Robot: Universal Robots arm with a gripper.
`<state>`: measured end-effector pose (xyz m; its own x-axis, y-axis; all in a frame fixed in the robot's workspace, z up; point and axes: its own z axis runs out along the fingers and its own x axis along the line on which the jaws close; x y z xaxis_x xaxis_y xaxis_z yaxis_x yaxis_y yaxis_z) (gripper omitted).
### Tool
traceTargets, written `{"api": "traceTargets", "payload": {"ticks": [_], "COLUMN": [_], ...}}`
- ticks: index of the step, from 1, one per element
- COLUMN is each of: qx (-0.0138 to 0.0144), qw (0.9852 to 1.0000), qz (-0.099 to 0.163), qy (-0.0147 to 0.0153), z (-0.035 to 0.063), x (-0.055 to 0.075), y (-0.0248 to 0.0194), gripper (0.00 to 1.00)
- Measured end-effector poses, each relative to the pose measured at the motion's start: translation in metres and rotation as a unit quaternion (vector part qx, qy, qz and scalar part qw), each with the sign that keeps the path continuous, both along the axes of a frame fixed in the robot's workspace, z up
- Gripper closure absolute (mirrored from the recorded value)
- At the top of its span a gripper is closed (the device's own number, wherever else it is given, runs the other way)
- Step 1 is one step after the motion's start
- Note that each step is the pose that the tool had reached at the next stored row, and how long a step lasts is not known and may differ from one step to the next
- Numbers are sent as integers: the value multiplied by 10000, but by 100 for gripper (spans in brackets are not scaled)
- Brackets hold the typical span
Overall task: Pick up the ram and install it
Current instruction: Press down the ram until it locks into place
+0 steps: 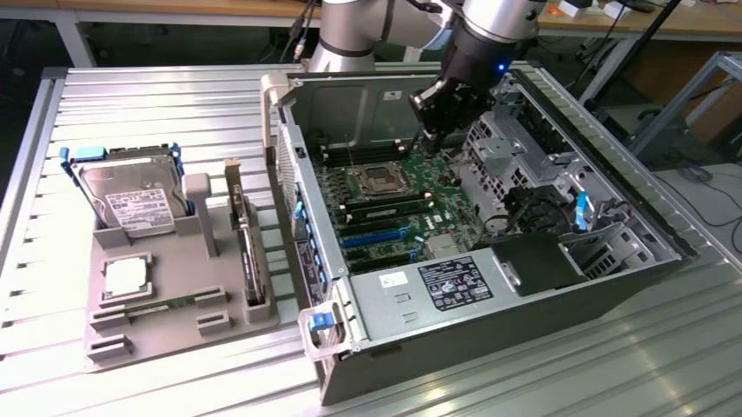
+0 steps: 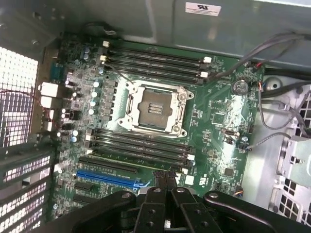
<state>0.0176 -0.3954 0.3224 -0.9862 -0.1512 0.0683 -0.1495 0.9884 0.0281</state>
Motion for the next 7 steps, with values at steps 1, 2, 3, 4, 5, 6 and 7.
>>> {"api": "traceTargets", "payload": {"ticks": [1, 2, 3, 4, 5, 6, 7], "qx": [0, 0, 0, 0, 0, 0, 0], "qw": [10000, 9998, 9996, 9994, 9994, 9994, 9994], "qz": [-84, -199, -285, -347, -347, -348, -348], "qy": [-12, -30, -43, -53, -53, -53, -53], "z": [-4, -11, -15, -17, -17, -16, -17], "x": [0, 0, 0, 0, 0, 0, 0], "y": [0, 0, 0, 1, 1, 0, 0], "gripper": [89, 89, 89, 89, 89, 89, 89]}}
